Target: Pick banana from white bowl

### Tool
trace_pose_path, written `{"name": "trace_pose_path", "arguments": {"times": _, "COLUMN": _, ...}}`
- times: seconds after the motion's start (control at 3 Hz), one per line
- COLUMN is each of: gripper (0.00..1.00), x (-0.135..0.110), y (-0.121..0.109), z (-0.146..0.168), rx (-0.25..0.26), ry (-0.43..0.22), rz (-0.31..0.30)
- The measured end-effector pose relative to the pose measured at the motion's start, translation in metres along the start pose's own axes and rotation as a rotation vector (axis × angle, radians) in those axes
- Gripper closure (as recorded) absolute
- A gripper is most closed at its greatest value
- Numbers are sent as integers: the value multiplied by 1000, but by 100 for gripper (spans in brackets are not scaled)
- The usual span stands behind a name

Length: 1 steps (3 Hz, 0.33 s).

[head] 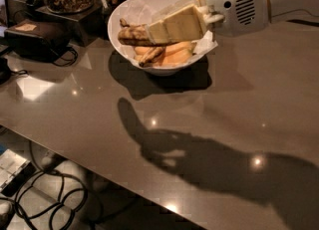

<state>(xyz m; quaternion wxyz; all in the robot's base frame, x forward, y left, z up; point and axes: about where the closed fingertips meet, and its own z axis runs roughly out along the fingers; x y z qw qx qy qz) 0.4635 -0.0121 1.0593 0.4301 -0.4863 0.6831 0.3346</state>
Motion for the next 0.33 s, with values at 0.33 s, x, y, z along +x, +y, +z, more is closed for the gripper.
{"name": "trace_pose_path", "arguments": {"times": 0.33, "gripper": 100, "x": 0, "y": 0, "z": 0, "rx": 0, "ry": 0, "rz": 0}}
